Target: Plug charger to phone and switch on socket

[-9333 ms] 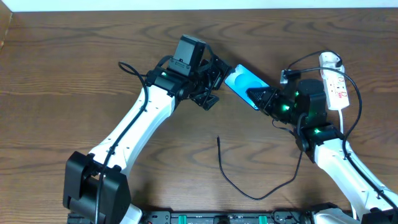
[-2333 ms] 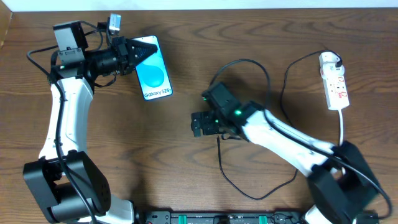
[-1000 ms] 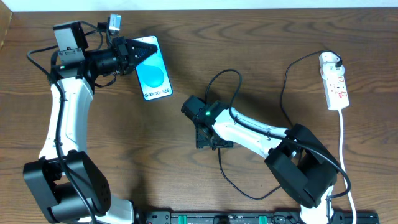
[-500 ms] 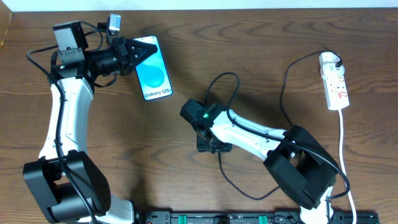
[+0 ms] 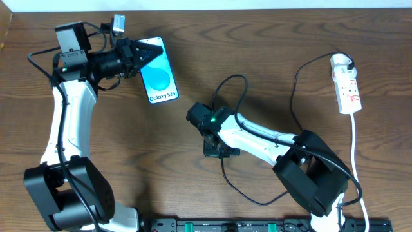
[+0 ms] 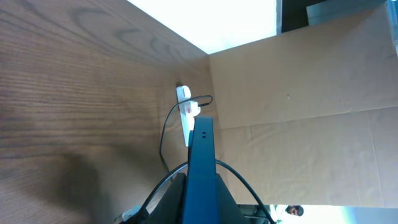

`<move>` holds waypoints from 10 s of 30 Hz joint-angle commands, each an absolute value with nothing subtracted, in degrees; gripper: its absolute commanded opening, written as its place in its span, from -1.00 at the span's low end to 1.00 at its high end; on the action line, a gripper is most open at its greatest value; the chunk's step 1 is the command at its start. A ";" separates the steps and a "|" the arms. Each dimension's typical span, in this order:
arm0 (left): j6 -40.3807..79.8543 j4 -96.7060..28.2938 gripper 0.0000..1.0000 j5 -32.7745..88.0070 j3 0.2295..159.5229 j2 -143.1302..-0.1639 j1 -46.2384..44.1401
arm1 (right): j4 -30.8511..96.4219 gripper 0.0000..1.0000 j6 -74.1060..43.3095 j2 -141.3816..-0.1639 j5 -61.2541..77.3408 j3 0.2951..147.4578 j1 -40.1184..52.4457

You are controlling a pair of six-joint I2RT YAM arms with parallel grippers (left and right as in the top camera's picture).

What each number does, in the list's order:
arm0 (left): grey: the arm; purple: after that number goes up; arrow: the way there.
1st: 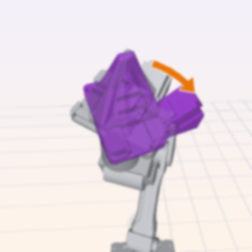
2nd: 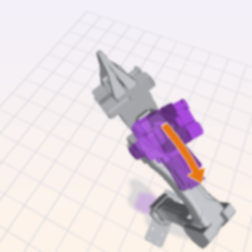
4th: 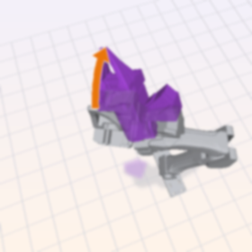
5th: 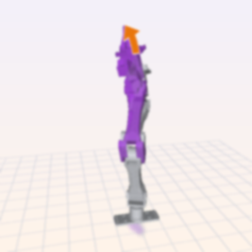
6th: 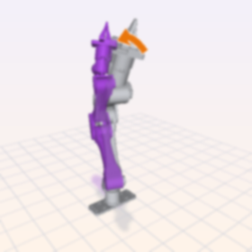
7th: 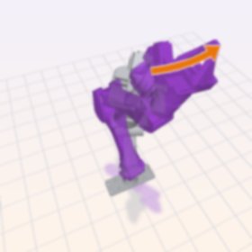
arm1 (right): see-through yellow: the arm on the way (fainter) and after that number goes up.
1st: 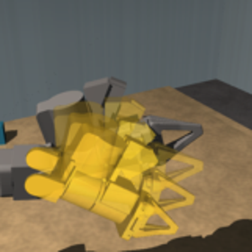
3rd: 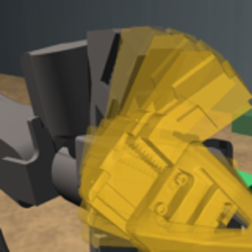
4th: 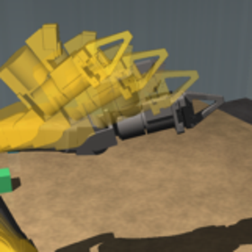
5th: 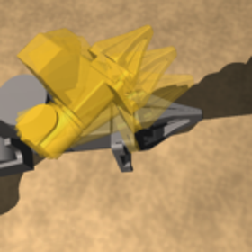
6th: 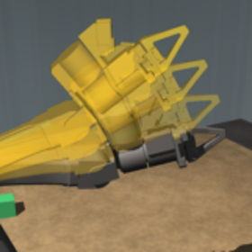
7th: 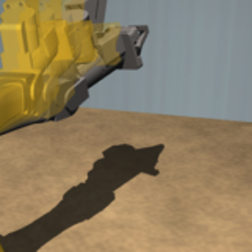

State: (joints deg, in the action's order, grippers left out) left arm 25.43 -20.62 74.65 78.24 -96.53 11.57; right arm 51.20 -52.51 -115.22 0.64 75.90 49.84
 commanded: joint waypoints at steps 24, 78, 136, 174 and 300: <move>25.39 -20.45 -0.85 74.00 77.95 -95.35 11.84 | 26.89 -0.98 -25.39 -116.36 62.89 76.07 25.12; 64.40 32.27 -0.87 71.53 77.95 -95.35 10.33 | -59.70 -0.98 -67.61 -116.36 77.80 76.07 29.89; 67.81 32.25 -0.85 72.90 77.95 -95.37 9.02 | -68.84 -0.98 -73.69 -116.36 75.72 76.07 30.06; 68.10 32.23 -0.85 75.02 77.95 -95.37 9.02 | -68.77 -0.98 -73.65 -116.38 74.43 76.07 30.15; 62.65 32.23 -0.85 83.77 77.95 -95.37 15.20 | -38.54 0.99 -60.03 -116.38 67.37 76.05 25.91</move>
